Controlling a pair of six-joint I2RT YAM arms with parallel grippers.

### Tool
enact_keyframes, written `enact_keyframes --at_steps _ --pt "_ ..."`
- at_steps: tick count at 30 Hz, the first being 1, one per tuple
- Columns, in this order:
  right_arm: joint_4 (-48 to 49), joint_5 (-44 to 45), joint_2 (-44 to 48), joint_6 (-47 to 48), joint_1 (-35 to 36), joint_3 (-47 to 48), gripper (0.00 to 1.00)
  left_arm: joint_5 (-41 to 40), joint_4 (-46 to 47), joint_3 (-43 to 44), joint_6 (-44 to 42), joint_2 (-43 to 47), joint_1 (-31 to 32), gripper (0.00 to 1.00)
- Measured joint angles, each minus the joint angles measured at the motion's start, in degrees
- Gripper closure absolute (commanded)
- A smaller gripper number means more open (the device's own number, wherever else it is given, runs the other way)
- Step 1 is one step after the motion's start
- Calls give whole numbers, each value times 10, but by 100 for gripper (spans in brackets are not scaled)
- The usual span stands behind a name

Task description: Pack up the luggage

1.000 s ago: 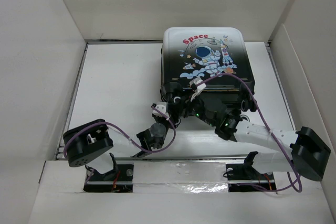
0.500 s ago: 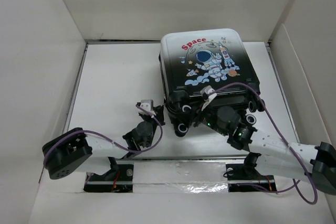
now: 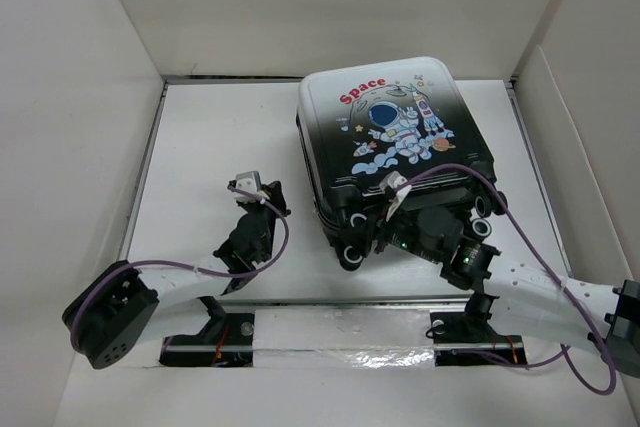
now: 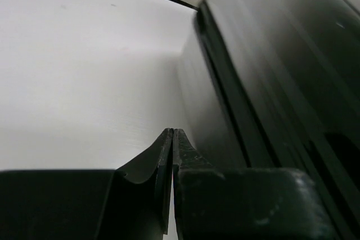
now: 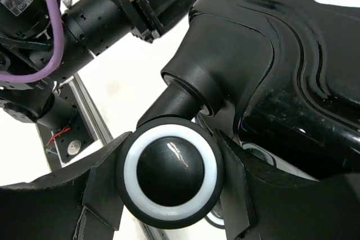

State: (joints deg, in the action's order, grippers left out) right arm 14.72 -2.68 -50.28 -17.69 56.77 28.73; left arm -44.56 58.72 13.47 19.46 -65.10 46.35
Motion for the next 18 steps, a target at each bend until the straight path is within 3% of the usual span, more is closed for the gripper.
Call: enact_keyframes --at_steps 4,5,8,11,13,15,18 --pt "4 1 -10 2 2 5 100 104 -37 -12 5 55 0 100" --pt "4 2 -11 3 3 6 100 132 -50 -19 6 80 0 96" --pt "2 3 -12 6 3 8 100 207 -101 -49 13 160 0 71" --pt "1 2 -12 9 1 9 100 263 -154 -65 20 217 0 66" --pt "1 -3 -12 9 -3 9 100 297 -177 -66 20 229 0 70" --pt "-3 -8 -12 10 -10 12 100 328 -190 -66 18 219 0 72" --pt "-11 -18 -11 11 -22 14 100 355 -205 -57 4 178 9 65"
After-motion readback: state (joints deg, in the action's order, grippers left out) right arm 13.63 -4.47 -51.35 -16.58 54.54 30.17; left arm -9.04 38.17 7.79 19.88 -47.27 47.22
